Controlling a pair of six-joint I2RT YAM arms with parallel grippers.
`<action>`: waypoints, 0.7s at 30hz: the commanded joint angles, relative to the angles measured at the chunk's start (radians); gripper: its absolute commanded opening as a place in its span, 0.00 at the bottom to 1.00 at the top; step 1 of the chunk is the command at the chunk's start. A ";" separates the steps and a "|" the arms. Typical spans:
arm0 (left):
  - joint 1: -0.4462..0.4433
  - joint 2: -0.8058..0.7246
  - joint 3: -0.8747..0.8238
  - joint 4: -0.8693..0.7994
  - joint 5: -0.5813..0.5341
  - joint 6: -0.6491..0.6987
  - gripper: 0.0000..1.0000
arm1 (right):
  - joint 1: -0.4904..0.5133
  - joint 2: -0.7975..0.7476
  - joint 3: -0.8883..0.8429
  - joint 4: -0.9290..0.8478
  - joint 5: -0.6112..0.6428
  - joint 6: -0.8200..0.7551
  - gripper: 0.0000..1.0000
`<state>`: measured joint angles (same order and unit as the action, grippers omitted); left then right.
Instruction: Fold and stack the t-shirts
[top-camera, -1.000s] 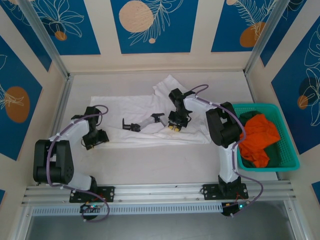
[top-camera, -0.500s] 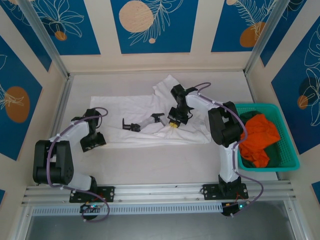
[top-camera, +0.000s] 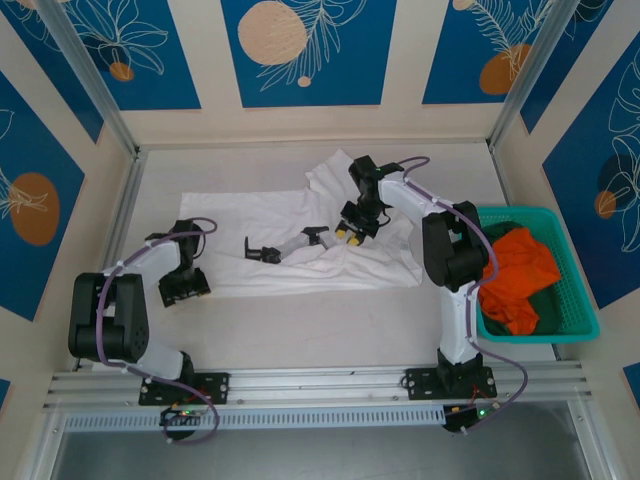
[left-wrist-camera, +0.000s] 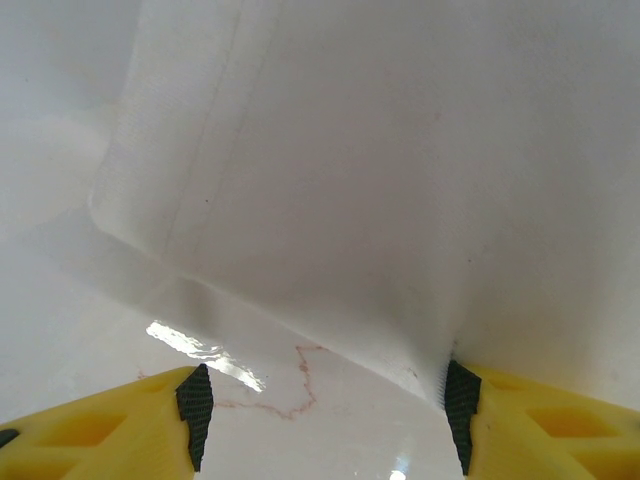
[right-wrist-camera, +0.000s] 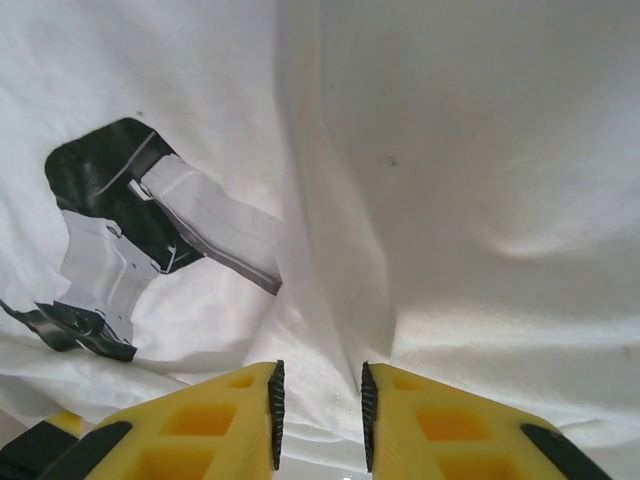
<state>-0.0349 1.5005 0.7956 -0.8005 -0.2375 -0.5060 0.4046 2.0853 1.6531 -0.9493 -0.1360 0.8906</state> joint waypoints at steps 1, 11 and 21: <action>0.011 0.012 0.008 -0.037 -0.028 -0.007 0.64 | 0.005 0.013 0.008 -0.039 -0.035 -0.011 0.33; 0.011 0.007 0.007 -0.032 -0.022 -0.006 0.65 | 0.011 0.013 -0.031 0.010 -0.047 0.006 0.16; 0.010 0.000 0.004 -0.039 -0.032 -0.012 0.64 | -0.022 0.024 0.047 0.046 -0.103 0.133 0.00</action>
<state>-0.0349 1.5005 0.7956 -0.8005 -0.2375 -0.5064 0.3965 2.0857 1.6424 -0.9096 -0.1951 0.9531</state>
